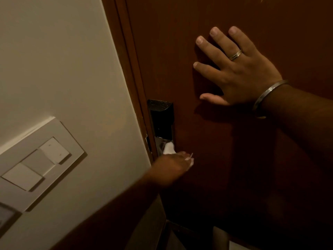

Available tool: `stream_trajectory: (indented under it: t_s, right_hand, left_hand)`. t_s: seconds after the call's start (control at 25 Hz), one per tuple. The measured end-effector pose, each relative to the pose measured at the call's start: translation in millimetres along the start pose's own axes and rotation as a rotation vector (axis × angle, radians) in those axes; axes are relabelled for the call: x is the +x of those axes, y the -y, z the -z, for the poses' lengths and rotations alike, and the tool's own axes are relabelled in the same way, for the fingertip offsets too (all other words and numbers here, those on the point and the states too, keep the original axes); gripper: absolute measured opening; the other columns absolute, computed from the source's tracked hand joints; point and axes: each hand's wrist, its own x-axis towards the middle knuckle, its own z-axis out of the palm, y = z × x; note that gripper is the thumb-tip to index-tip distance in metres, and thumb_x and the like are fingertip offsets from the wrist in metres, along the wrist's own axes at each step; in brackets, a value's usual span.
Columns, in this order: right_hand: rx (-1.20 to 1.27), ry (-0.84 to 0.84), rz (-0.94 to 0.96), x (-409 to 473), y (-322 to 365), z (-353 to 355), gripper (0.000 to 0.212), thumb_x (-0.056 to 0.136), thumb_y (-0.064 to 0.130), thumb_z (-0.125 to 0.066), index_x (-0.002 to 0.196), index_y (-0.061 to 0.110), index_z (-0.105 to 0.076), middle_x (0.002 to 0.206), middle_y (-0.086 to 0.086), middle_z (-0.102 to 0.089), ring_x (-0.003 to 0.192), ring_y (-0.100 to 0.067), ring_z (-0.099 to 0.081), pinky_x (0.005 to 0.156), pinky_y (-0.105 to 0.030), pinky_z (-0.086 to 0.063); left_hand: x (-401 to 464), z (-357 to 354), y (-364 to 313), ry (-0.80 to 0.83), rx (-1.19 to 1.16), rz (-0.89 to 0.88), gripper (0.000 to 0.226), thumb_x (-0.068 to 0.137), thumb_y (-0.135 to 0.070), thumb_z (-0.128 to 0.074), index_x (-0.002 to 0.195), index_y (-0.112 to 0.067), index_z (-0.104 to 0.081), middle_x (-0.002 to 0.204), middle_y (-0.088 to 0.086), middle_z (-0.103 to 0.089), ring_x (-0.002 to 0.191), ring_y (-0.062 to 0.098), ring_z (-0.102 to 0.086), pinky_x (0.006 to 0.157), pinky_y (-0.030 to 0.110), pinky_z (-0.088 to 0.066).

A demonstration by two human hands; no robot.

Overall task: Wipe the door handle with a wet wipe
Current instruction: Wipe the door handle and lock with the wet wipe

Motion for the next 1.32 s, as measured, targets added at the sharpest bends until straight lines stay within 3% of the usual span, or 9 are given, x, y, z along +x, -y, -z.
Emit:
stream_trajectory:
  t_s: [0.2, 0.36, 0.48, 0.6, 0.72, 0.84, 1.04, 1.16, 1.32]
  right_hand:
    - [-0.003, 0.011, 0.011, 0, 0, 0, 0.082, 0.095, 0.074, -0.019, 0.147, 0.014, -0.04, 0.163, -0.024, -0.019, 0.149, -0.046, -0.022, 0.12, -0.058, -0.011]
    - [-0.002, -0.01, -0.001, -2, 2, -3, 0.083, 0.095, 0.074, -0.018, 0.147, 0.014, -0.04, 0.163, -0.024, -0.019, 0.149, -0.046, -0.022, 0.12, -0.059, -0.013]
    - [0.021, 0.015, 0.002, -1, -2, -2, 0.082, 0.095, 0.073, -0.019, 0.147, 0.013, -0.04, 0.163, -0.024, -0.019, 0.149, -0.046, -0.021, 0.12, -0.059, -0.013]
    - [0.013, 0.035, 0.008, -1, 0, 0, 0.082, 0.094, 0.074, -0.021, 0.148, 0.014, -0.039, 0.163, -0.024, -0.018, 0.149, -0.046, -0.021, 0.12, -0.059, -0.014]
    - [0.013, 0.047, 0.008, 0, -2, 1, 0.081, 0.094, 0.074, -0.024, 0.147, 0.014, -0.04, 0.163, -0.023, -0.019, 0.149, -0.046, -0.021, 0.12, -0.059, -0.016]
    - [0.047, 0.072, 0.007, -1, -1, 6, 0.081, 0.095, 0.074, -0.024, 0.147, 0.014, -0.04, 0.163, -0.023, -0.019, 0.149, -0.046, -0.021, 0.119, -0.06, -0.015]
    - [0.177, 0.11, -0.024, 0, -2, 15, 0.073, 0.098, 0.067, -0.03, 0.147, 0.014, -0.04, 0.163, -0.02, -0.023, 0.15, -0.043, -0.022, 0.121, -0.057, -0.014]
    - [0.559, 0.051, -0.251, -49, 27, 27, 0.056, 0.101, 0.047, -0.042, 0.144, 0.012, -0.047, 0.157, -0.017, -0.038, 0.147, -0.034, -0.033, 0.12, -0.053, -0.021]
    - [1.265, 0.564, -0.97, -213, 109, 79, 0.047, 0.099, 0.034, -0.055, 0.142, 0.016, -0.051, 0.142, -0.004, -0.057, 0.128, -0.013, -0.054, 0.103, -0.037, -0.049]
  left_hand:
    - [12, -19, -15, 0.091, 0.096, 0.087, 0.055, 0.094, -0.013, -0.054, 0.143, -0.01, -0.029, 0.152, 0.015, -0.032, 0.139, 0.027, -0.028, 0.11, 0.043, -0.029]
    - [-19, 12, 43, -0.008, 0.168, 0.08, 0.036, 0.088, -0.013, -0.058, 0.124, -0.008, -0.058, 0.134, 0.019, -0.055, 0.121, 0.031, -0.054, 0.093, 0.044, -0.05]
    - [-13, 29, 73, 0.206, 0.184, 0.063, 0.042, 0.094, -0.02, -0.055, 0.135, -0.014, -0.048, 0.146, 0.014, -0.043, 0.13, 0.029, -0.046, 0.102, 0.04, -0.041]
    - [-12, 40, 82, 0.212, 0.193, -0.019, 0.035, 0.094, -0.019, -0.055, 0.129, -0.019, -0.055, 0.144, 0.008, -0.048, 0.131, 0.025, -0.046, 0.105, 0.037, -0.041]
    - [-8, 27, 51, 0.094, 0.128, 0.013, 0.028, 0.092, -0.02, -0.056, 0.118, -0.013, -0.064, 0.136, 0.014, -0.055, 0.122, 0.029, -0.054, 0.1, 0.042, -0.045]
    - [19, -8, -9, 0.162, 0.101, 0.143, 0.04, 0.097, -0.017, -0.048, 0.136, -0.011, -0.044, 0.149, 0.013, -0.039, 0.133, 0.027, -0.041, 0.109, 0.046, -0.033]
    - [38, -38, -85, -0.119, -0.219, -0.04, 0.035, 0.092, -0.011, -0.055, 0.126, -0.001, -0.054, 0.131, 0.018, -0.058, 0.119, 0.029, -0.056, 0.099, 0.044, -0.047]
    - [18, -51, -99, -0.196, -0.587, 0.246, 0.029, 0.096, -0.013, -0.051, 0.123, -0.007, -0.059, 0.123, 0.013, -0.064, 0.113, 0.021, -0.059, 0.098, 0.03, -0.047]
    - [11, -73, -110, -0.087, -1.009, 0.619, 0.025, 0.09, -0.014, -0.06, 0.114, -0.007, -0.065, 0.108, 0.01, -0.07, 0.097, 0.024, -0.067, 0.088, 0.043, -0.055]
